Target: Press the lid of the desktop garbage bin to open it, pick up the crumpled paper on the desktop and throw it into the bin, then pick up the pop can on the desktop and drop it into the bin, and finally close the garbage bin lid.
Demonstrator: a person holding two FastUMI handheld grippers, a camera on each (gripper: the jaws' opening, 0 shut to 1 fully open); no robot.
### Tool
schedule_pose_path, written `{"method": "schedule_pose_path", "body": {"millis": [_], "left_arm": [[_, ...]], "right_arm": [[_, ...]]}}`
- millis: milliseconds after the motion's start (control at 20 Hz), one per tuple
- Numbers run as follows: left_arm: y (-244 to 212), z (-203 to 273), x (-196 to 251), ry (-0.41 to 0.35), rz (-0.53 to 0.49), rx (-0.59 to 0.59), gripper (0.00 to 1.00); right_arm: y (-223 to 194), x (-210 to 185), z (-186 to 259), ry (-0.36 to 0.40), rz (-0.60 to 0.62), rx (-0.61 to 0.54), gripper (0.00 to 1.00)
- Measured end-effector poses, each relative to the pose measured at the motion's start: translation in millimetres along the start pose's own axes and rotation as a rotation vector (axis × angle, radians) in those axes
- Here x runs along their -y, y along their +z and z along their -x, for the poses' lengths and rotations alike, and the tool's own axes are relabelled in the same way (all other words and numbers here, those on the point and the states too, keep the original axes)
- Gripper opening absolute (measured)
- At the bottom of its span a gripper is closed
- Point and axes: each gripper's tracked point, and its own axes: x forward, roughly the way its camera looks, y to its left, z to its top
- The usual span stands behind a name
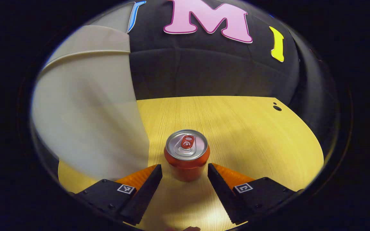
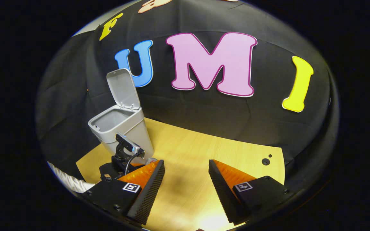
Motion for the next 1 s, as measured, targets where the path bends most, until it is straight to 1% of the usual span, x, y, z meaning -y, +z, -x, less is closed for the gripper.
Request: {"method": "schedule_pose_path", "body": {"millis": [100, 200, 250, 350, 500, 650, 850, 1000], "left_arm": [[-4, -18, -1, 0.012, -0.009, -0.008, 0.96], [2, -22, -6, 0.060, -0.034, 0.010, 0.95], [7, -18, -6, 0.056, -0.027, 0.023, 0.86], [20, -6, -3, 0.029, 0.000, 0.047, 0.83], [55, 31, 12, -0.019, 0.004, 0.108, 0.83], [103, 85, 19, -0.063, -0.007, 0.204, 0.82], [163, 147, 0, -0.042, -0.021, 0.317, 0.82], [198, 185, -35, -0.003, 0.029, 0.377, 0.82]], "right_arm": [[-12, 2, -3, -0.009, 0.001, -0.029, 0.90], [-23, 2, -5, -0.004, 0.008, -0.055, 0.90], [-27, 3, -5, -0.002, 0.010, -0.062, 0.90], [-32, 1, -5, 0.003, -0.007, -0.069, 0.90], [-32, -3, -6, 0.010, -0.032, -0.062, 0.90], [-29, -6, -5, 0.006, -0.039, -0.043, 0.90], [-27, -14, -2, 0.011, -0.043, -0.028, 0.89], [-27, -27, 0, 0.022, -0.064, -0.020, 0.90]]}}
